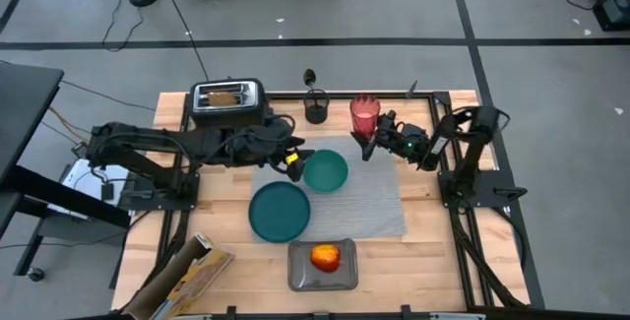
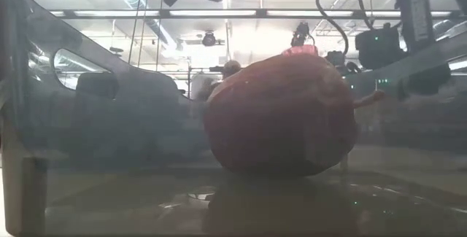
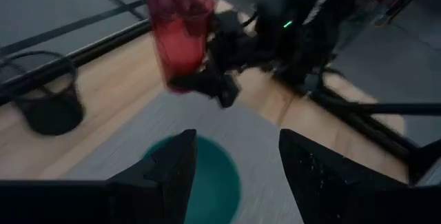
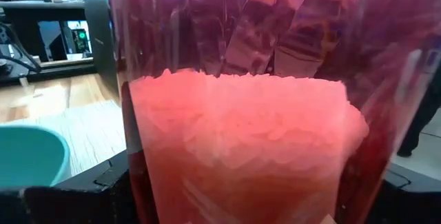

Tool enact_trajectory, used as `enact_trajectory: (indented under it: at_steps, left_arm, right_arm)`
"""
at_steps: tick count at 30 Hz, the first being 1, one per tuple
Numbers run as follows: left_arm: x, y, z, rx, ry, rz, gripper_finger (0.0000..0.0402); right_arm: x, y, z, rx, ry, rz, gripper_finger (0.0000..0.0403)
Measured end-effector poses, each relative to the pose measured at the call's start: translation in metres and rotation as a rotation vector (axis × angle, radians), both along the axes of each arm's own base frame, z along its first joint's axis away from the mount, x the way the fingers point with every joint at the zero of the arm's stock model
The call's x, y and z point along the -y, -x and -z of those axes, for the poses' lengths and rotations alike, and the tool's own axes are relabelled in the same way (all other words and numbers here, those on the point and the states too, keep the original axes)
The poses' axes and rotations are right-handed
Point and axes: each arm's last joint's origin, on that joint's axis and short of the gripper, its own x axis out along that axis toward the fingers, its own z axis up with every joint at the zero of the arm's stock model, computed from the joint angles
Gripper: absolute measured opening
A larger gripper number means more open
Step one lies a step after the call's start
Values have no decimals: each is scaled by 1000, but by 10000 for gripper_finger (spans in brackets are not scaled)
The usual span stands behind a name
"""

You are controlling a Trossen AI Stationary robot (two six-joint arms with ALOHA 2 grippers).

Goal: Arrange a breakfast setting
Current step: Put the red cup of milk on the gray tablemat to the top right of the green bowl

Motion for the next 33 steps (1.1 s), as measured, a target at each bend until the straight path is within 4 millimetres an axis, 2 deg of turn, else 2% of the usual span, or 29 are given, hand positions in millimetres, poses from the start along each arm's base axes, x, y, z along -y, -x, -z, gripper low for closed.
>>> enact_trajectory:
  at_steps: [4, 10, 17, 33]
  left_arm:
    - [0, 4, 7, -20, 0, 1, 213]
    - [0, 4, 10, -36, -2, 1, 213]
    - [2, 4, 11, -45, -4, 9, 213]
    - [5, 5, 13, -74, -4, 18, 213]
  right_arm:
    - [1, -1, 16, -71, -30, 7, 339]
    - [9, -6, 26, -97, -41, 19, 339]
    - [16, -15, 32, -103, -40, 3, 339]
    - [15, -14, 37, -126, -50, -16, 339]
